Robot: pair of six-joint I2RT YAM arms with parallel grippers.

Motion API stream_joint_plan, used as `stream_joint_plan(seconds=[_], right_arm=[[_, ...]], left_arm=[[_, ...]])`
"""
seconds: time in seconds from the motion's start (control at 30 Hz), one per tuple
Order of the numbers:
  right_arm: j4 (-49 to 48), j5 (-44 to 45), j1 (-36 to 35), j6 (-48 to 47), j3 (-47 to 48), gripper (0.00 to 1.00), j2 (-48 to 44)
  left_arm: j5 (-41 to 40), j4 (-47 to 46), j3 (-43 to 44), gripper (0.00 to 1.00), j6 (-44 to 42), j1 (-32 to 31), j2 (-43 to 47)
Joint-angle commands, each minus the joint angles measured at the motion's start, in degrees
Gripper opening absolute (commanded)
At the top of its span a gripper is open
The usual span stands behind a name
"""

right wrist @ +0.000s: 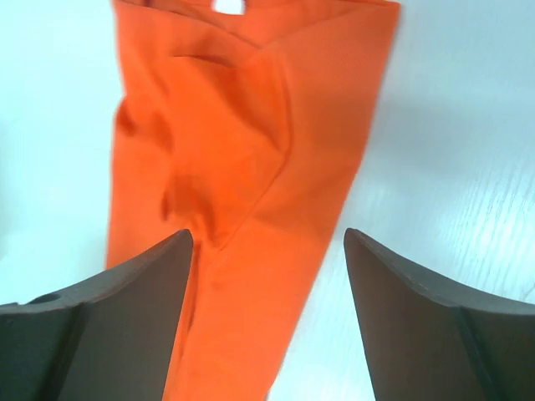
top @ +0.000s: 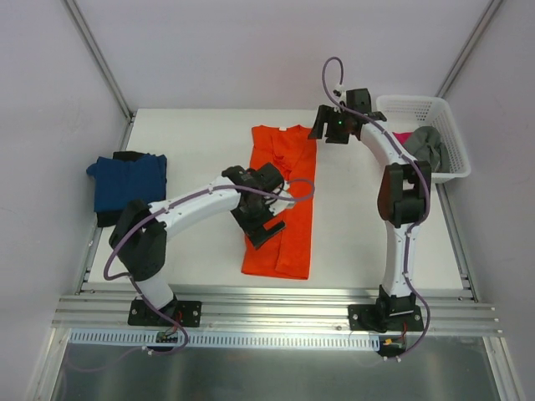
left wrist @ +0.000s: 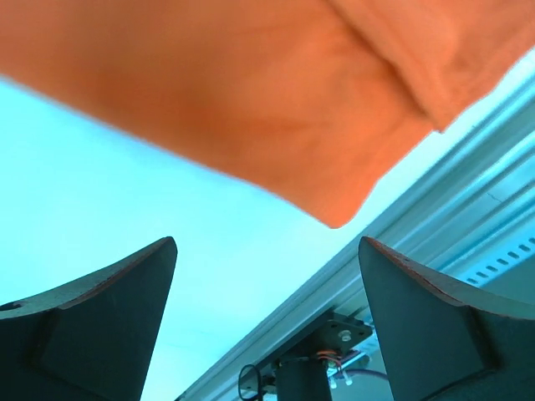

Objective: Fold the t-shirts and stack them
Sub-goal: Fold the tshirt

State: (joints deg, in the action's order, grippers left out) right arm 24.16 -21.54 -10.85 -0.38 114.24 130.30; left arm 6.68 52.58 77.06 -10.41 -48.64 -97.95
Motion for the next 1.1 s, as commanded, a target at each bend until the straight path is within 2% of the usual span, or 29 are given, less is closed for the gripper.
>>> stream_joint_plan(seconds=[0.0, 0.17, 0.53, 0.77, 1.07], right_arm=[[0.0, -1.9, -1.5, 0.1, -3.0, 0.77, -8.0], [-0.3, -3.5, -6.1, 0.3, -6.7, 0.78, -7.5], [-0.6, -5.5, -11.0, 4.3, -3.5, 0.78, 1.6], [1.3, -6.2, -10.4, 3.9, 0.2, 0.78, 6.6], [0.4, -5.2, -9.4, 2.8, 7.8, 0.78, 11.6]], left_arm=[[-2.5, 1.5, 4.3, 0.91, -1.2, 6.5, 0.7], [-2.9, 1.3, 7.6, 0.90, -1.4, 10.9, -0.5], [-3.5, 0.5, 12.8, 0.88, -2.0, 21.3, 0.2], [-4.0, 0.4, 17.3, 0.88, -2.2, 24.6, -0.8], [-3.6, 0.2, 15.7, 0.87, -1.5, 25.6, -0.7]])
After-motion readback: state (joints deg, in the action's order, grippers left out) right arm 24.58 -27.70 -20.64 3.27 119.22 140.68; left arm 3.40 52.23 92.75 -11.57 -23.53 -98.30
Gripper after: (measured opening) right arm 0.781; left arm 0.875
